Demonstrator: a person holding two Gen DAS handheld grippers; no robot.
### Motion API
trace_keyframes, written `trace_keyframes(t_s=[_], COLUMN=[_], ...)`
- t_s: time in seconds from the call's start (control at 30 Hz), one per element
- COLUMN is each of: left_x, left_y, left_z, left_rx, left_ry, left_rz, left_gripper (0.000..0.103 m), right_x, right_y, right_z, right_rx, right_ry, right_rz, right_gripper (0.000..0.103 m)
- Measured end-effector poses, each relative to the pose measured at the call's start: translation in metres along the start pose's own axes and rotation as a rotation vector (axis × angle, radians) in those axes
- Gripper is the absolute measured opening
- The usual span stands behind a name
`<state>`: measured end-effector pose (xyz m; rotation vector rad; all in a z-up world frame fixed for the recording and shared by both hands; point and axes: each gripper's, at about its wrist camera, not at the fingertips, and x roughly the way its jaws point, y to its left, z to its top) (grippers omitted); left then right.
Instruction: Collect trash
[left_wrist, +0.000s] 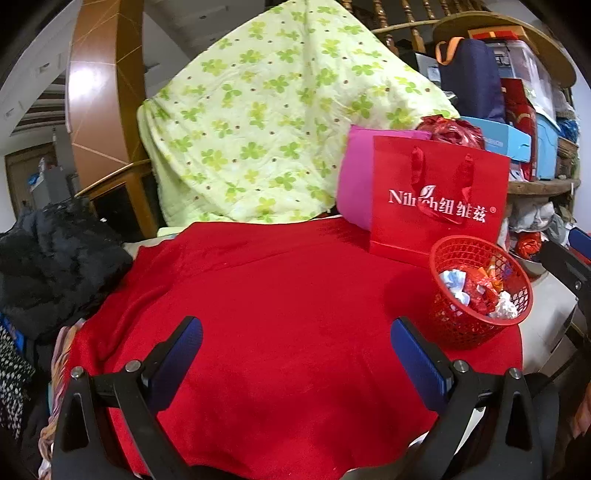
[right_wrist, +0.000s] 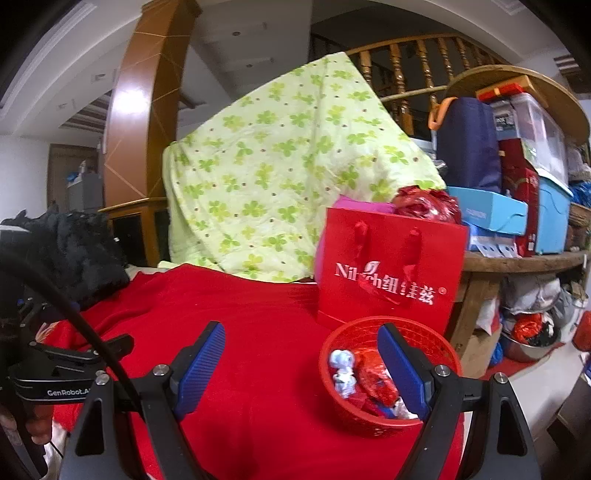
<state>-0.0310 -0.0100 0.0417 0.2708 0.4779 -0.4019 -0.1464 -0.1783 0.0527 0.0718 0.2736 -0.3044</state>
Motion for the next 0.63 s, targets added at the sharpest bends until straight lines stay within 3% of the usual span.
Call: trace_keyframes(t_s=[0.47,0.63], left_x=[0.050,0.086], left_y=[-0.057,-0.040], left_z=[0.015,0.011], left_rx=[0.101,0.039], left_ry=[0.016,0.061], left_rz=[-0.162,-0.188], left_gripper=[0.101,0.101], right_x=[0.033,0.064], right_y=[-0.042,-0.033], right_z=[-0.012,-0.014], right_rx=[0.038,0.021], right_ry=[0.089,0.122], right_rz=[-0.141,-0.108], right_gripper=[0.087,0.087])
